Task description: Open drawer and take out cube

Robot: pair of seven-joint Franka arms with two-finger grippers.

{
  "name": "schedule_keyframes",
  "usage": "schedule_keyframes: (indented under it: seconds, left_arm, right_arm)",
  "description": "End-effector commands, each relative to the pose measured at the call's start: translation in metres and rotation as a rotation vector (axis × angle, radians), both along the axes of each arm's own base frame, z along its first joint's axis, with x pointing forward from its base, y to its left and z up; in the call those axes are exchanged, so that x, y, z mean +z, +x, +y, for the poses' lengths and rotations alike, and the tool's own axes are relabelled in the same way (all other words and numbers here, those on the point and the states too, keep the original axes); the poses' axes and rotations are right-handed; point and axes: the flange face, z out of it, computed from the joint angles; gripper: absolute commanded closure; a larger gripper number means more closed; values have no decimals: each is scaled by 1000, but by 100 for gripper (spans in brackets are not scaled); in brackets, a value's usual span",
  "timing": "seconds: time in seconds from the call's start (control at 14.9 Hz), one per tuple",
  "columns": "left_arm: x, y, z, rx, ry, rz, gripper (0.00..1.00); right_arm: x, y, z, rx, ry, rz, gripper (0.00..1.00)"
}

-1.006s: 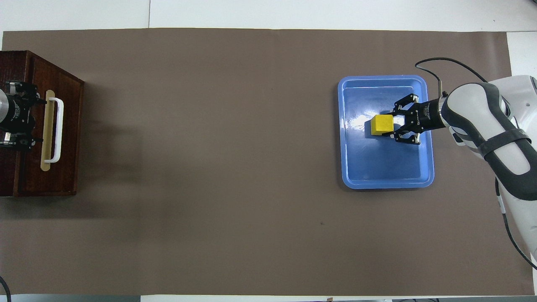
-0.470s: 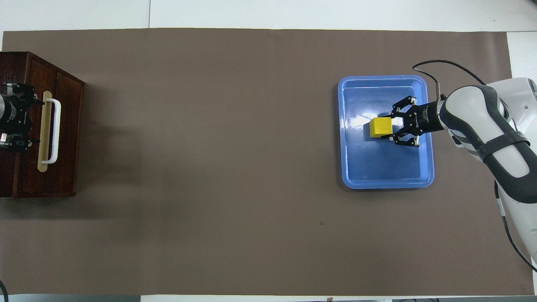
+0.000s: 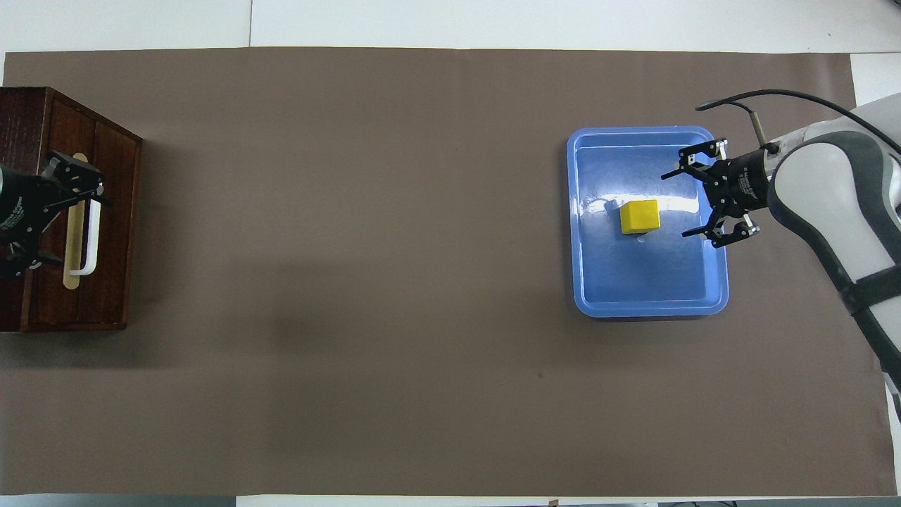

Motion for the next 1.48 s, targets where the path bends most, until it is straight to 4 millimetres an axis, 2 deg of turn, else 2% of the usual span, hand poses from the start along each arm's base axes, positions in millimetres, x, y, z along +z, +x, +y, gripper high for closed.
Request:
schedule_keyframes:
  seconds: [0.0,0.13,0.34,0.4,0.47,0.54,0.6,0.74,0.81,0.87,1.01,1.14,1.41]
  left_arm:
    - [10,-17,-16,-241,-35,57,0]
    - [10,-18,-27,-408,-60,88,0]
    - [10,-18,-35,-538,-122,100,0]
    - [10,-21,-42,-580,-127,127,0]
    - [17,-21,-45,-607,-126,126,0]
    - [15,-18,-44,-625,-127,129,0]
    - [5,-12,-44,-638,-133,151,0]
    - [10,-9,-44,-640,-134,149,0]
    - [10,-11,-44,-646,-131,163,0]
    - [10,-11,-44,-659,-131,165,0]
    - [20,-13,-41,-744,-142,151,0]
    - [29,-10,-40,-747,-137,131,0]
    - [30,-6,-41,-752,-128,98,0]
  right_arm:
    - [60,-18,1,219,-104,-69,0]
    - [94,-35,-1,360,-129,-123,0]
    - [138,-62,1,551,-243,-155,0]
    - [148,-69,10,630,-264,-161,0]
    - [156,-76,13,697,-280,-163,0]
    - [162,-81,12,751,-286,-170,0]
    - [165,-87,10,842,-273,-173,0]
    - [161,-90,9,1062,-246,-195,0]
    - [157,-90,8,1094,-253,-203,0]
    - [148,-92,3,1095,-265,-199,0]
    - [144,-92,-4,1126,-310,-183,0]
    - [150,-88,-6,1130,-321,-174,0]
    - [151,-89,-4,1137,-311,-166,0]
